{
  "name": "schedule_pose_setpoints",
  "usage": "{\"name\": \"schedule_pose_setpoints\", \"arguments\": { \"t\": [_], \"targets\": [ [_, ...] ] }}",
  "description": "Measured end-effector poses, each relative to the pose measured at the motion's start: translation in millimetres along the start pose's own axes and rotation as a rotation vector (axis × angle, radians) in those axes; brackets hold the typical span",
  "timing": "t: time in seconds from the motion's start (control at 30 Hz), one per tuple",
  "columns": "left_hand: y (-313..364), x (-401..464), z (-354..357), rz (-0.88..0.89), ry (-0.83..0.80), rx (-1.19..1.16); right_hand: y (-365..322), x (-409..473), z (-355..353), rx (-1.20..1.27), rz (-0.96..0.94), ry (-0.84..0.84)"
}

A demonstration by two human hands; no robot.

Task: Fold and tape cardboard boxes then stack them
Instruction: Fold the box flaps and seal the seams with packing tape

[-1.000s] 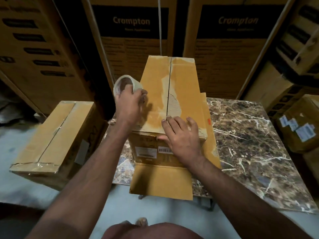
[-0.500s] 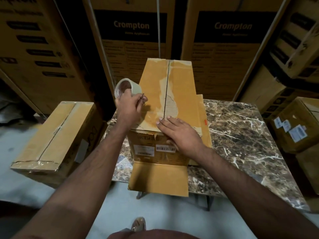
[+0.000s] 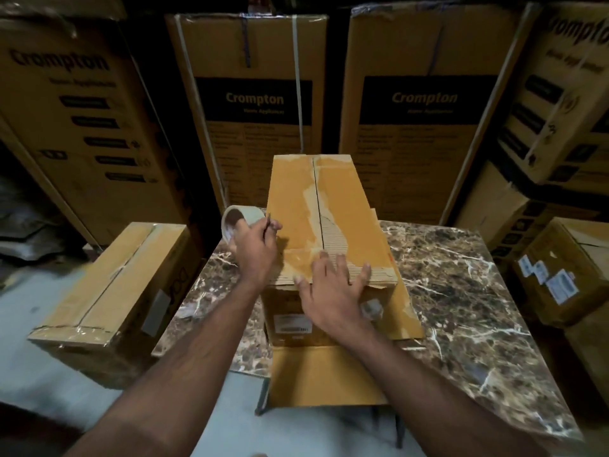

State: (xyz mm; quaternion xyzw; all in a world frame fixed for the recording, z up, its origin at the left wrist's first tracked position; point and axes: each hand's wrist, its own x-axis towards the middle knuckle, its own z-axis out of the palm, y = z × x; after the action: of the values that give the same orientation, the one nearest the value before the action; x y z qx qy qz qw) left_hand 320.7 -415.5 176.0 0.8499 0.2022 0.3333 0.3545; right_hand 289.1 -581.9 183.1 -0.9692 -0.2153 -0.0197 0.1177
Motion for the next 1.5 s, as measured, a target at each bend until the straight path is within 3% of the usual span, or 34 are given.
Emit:
{"name": "schedule_pose_setpoints", "arguments": {
  "t": [0.13,0.33,0.43,0.67,0.87,0.93,1.03,1.13,1.2,1.3,1.5],
  "targets": [
    [37.0,-34.6,17.4,-0.042,0.009,0.145,9.4,4.3,-9.0,0.238,0.311,-0.005],
    [55.5,-65.6,27.8,-0.031,0.032,0.214,31.3,-18.3,-1.6,0.215,0.36,0.059],
    [68.8,-72.8,33.5,-0.033,0.08,0.217,40.7,-20.7,-7.5,0.333,0.385,0.117],
    [96.3,-108.4,32.7,-0.103,0.095,0.291,85.7,-36.3,-11.1,0.326,0.221,0.027],
    [96.3,-98.5,19.4,0.042,0.013,0.494,159.1,-12.6,-37.8,0.455,-0.16,-0.146],
    [104.4,-102.1,27.7,0.118,-0.022,0.485,197.7,-8.6,-45.1,0.453,-0.21,-0.204],
    [115.4,-107.5,42.0,0.209,-0.04,0.479,227.4,4.7,-58.0,0.405,-0.06,-0.154],
    [113.8,-115.6,50.0,0.288,-0.053,0.423,188.5,3.3,-53.6,0.247,0.205,-0.067],
    [115.4,-117.4,56.2,0.33,-0.054,0.408,157.9,-12.1,-38.1,0.117,0.276,-0.004],
    [120.9,-106.8,63.8,0.351,-0.057,0.373,154.1,-25.0,-29.7,-0.021,0.187,0.106],
    [125.8,-98.4,83.3,0.338,-0.172,0.302,224.8,-10.5,-34.2,0.032,-0.062,-0.024]
  ]
}}
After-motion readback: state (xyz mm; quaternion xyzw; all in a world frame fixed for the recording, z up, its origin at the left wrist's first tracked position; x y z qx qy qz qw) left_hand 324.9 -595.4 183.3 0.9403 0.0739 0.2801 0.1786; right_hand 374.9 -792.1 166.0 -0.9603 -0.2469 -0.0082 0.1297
